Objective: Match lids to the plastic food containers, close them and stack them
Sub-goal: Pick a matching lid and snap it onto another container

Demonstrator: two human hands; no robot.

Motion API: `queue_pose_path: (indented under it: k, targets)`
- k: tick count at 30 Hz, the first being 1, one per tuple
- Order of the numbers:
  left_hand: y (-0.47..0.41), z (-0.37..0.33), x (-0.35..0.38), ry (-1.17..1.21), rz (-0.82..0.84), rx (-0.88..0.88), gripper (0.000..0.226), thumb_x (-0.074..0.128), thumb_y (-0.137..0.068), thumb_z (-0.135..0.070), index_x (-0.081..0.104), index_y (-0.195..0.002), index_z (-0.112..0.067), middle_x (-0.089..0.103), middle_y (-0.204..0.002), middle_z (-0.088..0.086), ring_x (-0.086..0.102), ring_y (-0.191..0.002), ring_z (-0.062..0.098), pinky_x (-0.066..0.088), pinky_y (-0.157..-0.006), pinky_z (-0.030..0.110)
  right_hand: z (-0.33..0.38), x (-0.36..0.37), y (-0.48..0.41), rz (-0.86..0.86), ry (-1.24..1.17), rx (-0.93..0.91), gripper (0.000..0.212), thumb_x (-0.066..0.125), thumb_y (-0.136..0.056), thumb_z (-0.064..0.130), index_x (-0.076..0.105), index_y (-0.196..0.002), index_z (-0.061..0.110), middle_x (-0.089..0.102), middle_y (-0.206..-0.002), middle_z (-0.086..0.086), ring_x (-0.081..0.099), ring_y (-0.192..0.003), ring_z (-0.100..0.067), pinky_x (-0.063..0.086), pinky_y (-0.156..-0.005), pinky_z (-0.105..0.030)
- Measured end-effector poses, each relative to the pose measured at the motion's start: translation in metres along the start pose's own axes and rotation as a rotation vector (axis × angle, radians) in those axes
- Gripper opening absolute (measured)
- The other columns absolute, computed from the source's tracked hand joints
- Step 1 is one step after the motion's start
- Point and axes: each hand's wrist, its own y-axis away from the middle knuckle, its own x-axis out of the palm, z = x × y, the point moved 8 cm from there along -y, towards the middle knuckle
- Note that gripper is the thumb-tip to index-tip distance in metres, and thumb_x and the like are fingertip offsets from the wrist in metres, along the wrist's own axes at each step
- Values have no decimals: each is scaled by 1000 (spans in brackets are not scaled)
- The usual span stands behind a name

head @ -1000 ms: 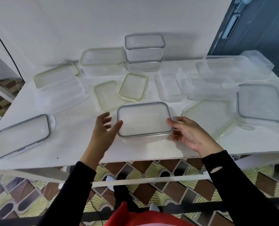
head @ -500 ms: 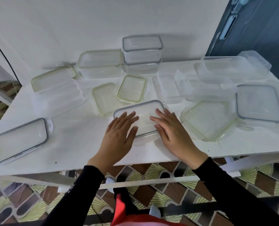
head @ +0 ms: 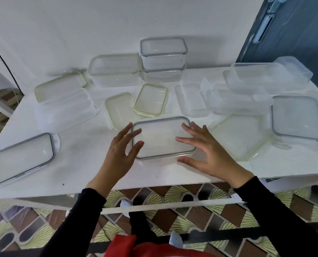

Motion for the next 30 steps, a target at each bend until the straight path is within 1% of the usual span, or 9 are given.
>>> queue_pose_path:
  k: [2,4,6,9,11,16,22,25,30]
  targets:
    - [-1,-5,-2,-61,-44,75,43,52,-95,-46,63,-128,-20,41,-151,1,34,-142,22,29,-112,35,1,5,5,-9,40,-27,56,60,-85,59,57,-134,32,37,-155,6,22,-149,-14,13,-123,-42]
    - [1,-21,-1,-119,-79,240,37,50,-95,-36,67,-122,-17,47,-146,3,40,-138,25,35,-111,41,5,5,11,-60,141,-51,53,56,-87,62,57,-133,36,41,-153,7,28,-146,-15,20,-120,-47]
    - [7,-34,11,-140,-4,332,37,50,-97,-36,65,-126,-20,51,-144,0,43,-137,21,40,-109,48,9,3,11,-97,239,-48,52,50,-89,66,55,-134,40,41,-153,7,31,-145,-14,20,-117,-51]
    - [19,-35,24,-262,62,351,52,45,-95,-56,53,-138,-28,43,-150,-8,30,-145,16,30,-115,48,20,12,6,-78,290,-113,49,48,-93,60,54,-136,37,35,-157,3,27,-147,-17,12,-121,-49]
    - [21,-32,26,-312,72,387,60,45,-92,-61,48,-142,-28,39,-153,-7,26,-147,18,26,-118,47,23,24,6,-34,252,-170,48,48,-96,52,52,-140,32,34,-157,2,24,-148,-19,12,-122,-47]
    - [26,-30,33,-399,22,448,61,48,-94,-54,45,-145,-20,38,-154,0,27,-146,25,27,-116,51,18,30,5,-47,239,-227,47,51,-97,46,52,-140,28,40,-154,1,29,-146,-22,22,-119,-49]
    - [30,-35,33,-457,-41,480,57,49,-96,-49,47,-143,-18,39,-153,3,29,-145,27,29,-115,53,22,31,8,-126,291,-278,43,57,-97,40,56,-137,26,44,-151,-2,34,-144,-24,31,-113,-54]
    - [31,-37,34,-483,-71,487,56,51,-96,-48,49,-142,-17,41,-152,4,32,-144,28,31,-113,53,23,29,7,-149,307,-299,41,58,-97,38,57,-136,25,47,-149,-3,37,-143,-26,33,-112,-54]
    - [31,-40,35,-493,-120,471,54,47,-98,-50,52,-139,-16,45,-149,5,38,-141,30,35,-110,54,22,28,4,-149,295,-318,40,62,-96,34,58,-135,24,48,-148,-3,38,-142,-26,33,-111,-55]
